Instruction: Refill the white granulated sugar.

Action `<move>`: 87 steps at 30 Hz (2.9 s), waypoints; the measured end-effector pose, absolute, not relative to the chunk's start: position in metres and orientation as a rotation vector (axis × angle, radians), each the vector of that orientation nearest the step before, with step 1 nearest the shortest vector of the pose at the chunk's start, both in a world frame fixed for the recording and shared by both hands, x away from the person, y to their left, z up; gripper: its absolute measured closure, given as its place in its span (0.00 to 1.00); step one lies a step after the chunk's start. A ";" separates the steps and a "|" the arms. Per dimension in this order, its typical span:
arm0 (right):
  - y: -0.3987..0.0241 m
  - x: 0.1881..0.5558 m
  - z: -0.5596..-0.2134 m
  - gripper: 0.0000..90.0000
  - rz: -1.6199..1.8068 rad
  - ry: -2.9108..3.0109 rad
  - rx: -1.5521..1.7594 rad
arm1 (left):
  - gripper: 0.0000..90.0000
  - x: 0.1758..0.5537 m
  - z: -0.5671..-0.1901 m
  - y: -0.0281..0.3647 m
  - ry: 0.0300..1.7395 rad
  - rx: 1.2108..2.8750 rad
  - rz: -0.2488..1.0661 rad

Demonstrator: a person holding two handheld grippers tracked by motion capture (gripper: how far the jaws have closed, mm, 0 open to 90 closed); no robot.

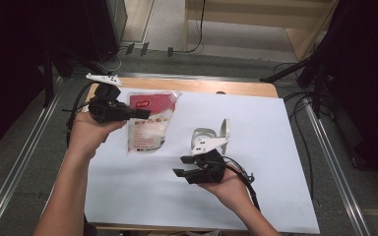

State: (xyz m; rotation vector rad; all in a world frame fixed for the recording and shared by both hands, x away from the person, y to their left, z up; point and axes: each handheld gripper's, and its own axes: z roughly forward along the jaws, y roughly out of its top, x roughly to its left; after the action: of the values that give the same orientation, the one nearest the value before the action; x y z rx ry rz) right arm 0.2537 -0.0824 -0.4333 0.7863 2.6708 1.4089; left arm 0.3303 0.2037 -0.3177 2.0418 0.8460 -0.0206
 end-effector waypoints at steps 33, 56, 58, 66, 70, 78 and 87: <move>-0.025 0.280 -0.480 0.58 1.374 2.596 0.816 | 1.00 0.320 -0.309 0.180 0.828 2.100 -0.098; -0.027 0.273 -0.487 0.64 1.454 2.505 0.678 | 0.99 0.322 -0.311 0.178 0.862 2.030 -0.214; -0.028 0.271 -0.485 0.64 1.477 2.508 0.672 | 1.00 0.322 -0.311 0.177 0.867 2.049 -0.169; -0.031 0.264 -0.484 0.68 1.543 2.505 0.698 | 0.93 0.323 -0.317 0.166 0.904 2.115 -0.080; -0.035 0.262 -0.484 0.68 1.550 2.496 0.711 | 0.91 0.325 -0.324 0.161 0.886 2.145 -0.122; -0.042 0.262 -0.485 0.67 1.515 2.507 0.739 | 1.00 0.329 -0.336 0.148 0.865 2.189 -0.208; -0.033 0.258 -0.493 0.60 1.484 2.462 0.670 | 1.00 0.330 -0.336 0.152 0.922 2.164 -0.303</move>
State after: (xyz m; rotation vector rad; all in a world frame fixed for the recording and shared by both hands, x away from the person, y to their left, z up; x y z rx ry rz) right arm 0.2578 -0.0329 -0.4934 0.6700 2.4619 1.4837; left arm 0.3300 0.1519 -0.3358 2.1641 0.9221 -0.3031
